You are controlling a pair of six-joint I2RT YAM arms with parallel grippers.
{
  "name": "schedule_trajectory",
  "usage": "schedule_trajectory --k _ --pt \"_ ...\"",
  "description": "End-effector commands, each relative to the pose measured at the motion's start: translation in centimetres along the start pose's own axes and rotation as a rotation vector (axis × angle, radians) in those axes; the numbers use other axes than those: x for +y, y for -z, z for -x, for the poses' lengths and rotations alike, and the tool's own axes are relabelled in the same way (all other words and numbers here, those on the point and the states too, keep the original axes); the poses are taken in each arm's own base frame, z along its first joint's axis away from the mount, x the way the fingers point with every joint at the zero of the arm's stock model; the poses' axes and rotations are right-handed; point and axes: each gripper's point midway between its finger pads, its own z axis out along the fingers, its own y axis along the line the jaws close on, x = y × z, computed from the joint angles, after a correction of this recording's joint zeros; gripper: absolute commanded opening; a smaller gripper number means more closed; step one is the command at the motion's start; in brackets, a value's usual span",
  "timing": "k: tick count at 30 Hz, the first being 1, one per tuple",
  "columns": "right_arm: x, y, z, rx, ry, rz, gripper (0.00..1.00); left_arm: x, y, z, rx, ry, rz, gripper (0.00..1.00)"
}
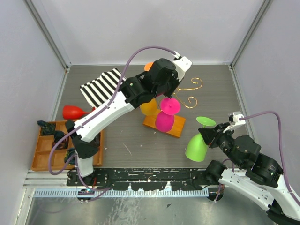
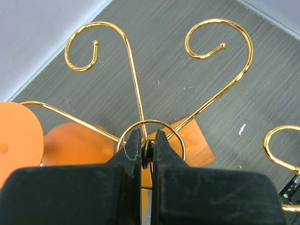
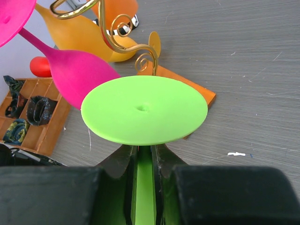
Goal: Place the wine glass upside down on the wine glass rack
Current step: Adjust the wine rack at the center of the board.
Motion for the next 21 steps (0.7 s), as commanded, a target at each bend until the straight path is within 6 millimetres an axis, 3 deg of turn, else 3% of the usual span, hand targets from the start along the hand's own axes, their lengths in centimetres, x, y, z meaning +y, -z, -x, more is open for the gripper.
schedule_trajectory --k 1,21 --pt "0.5 -0.3 1.2 -0.044 -0.029 0.006 0.01 2.4 5.3 7.5 -0.276 0.071 0.037 0.00" --pt "1.6 -1.3 2.1 -0.065 -0.058 0.019 0.01 4.9 6.9 2.3 -0.201 0.088 0.024 0.00"
